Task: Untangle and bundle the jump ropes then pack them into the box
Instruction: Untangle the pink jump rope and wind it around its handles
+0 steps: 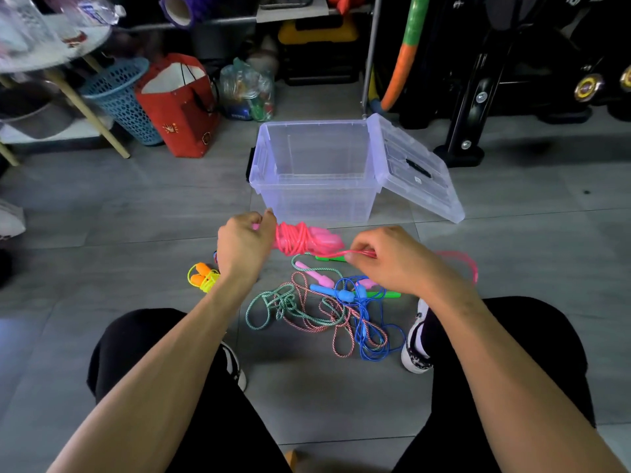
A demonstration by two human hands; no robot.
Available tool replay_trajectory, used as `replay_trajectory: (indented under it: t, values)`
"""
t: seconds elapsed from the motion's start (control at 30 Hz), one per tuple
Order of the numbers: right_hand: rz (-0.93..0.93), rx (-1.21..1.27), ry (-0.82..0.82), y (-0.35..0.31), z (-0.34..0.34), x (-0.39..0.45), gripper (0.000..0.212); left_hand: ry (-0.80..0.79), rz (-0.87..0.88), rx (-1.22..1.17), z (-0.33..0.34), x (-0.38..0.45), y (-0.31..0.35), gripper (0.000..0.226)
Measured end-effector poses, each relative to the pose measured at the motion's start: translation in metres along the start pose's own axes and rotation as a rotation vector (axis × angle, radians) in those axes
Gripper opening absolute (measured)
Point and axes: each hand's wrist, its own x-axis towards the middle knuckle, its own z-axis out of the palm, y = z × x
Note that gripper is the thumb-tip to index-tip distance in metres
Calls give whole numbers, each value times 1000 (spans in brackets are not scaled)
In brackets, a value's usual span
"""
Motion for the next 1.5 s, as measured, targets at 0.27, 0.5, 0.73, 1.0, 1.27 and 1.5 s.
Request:
replay_trajectory:
  t: [0.27,0.5,0.73,1.0,1.27,1.5]
  values:
    - [-55,163,-152,2,-6,-12,5,-71,35,238,6,-6,5,51]
    - [-135,202,-12,-4,0,-10,11,-153,167,220,12,-16,4,54]
    - [-89,197,226,27,-12,5,13,-436,252,-124,5,-18,15,58]
    - [69,461,77,30,21,11,31,-363,46,-430,-5,-21,22,53]
    - [65,180,-10,1,45,2,24,-64,-163,-347,3,-10,4,57]
    - [13,163,-31,-19,56,-6,21,49,-204,-208,7,-8,-1,54]
